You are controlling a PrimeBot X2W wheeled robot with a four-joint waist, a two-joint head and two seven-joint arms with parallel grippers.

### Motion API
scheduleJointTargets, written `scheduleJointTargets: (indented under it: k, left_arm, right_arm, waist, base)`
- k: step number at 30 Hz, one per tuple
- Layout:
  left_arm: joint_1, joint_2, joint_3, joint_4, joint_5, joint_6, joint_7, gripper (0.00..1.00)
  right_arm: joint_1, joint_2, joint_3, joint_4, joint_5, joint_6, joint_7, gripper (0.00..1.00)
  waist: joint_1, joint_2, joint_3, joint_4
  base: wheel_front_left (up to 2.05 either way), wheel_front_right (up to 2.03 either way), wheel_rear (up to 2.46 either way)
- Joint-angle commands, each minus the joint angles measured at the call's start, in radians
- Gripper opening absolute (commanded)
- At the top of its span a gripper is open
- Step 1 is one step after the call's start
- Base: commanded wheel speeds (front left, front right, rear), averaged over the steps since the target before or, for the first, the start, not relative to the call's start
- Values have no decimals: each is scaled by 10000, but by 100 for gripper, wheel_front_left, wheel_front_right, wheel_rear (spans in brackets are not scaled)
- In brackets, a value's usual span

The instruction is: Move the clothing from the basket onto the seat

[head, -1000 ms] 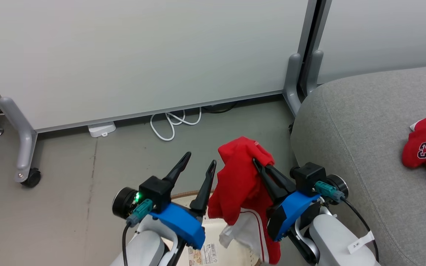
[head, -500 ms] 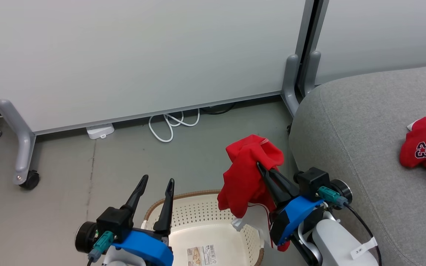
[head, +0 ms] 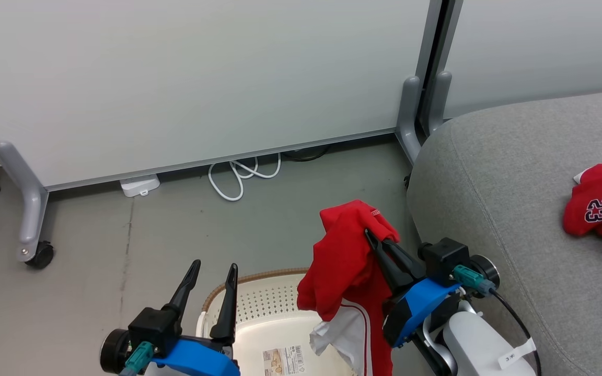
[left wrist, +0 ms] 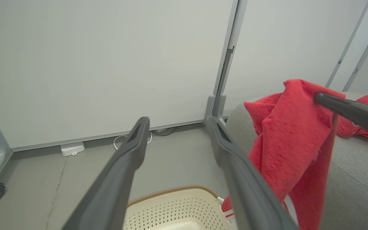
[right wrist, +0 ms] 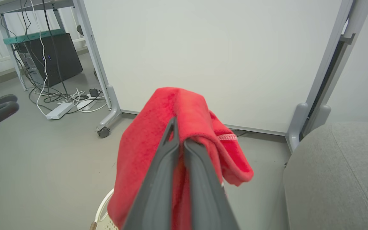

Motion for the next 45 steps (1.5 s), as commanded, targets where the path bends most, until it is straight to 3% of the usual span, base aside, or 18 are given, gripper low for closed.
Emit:
scheduleJointTargets:
  k: [1,12,33,45]
  left_arm:
    - [35,-8,55,-44,88,-39,-47,100]
    - [-55,-89,103,49,230,-84,-47,100]
    - [-328,-48,-221,182,113,-70,-47,100]
    - [-428,52,-378,160,149,-70,-45,100]
  right_arm:
    - [110,-8,-30,-64,39,1,-49,0]
    - [80,-10,-33,-199,118,1,-49,0]
    - [0,-6,-1,-406,185,1,-48,0]
    - [98,-6,56,-511,228,1,-50,0]
  waist:
    - [0,0,14,-36]
    - [0,0,132,-605]
    - [0,0,379,-3034]
    - [0,0,528,-4078]
  base:
    - [0,0,0]
    - [0,0,0]
    - [0,0,0]
    - [0,0,0]
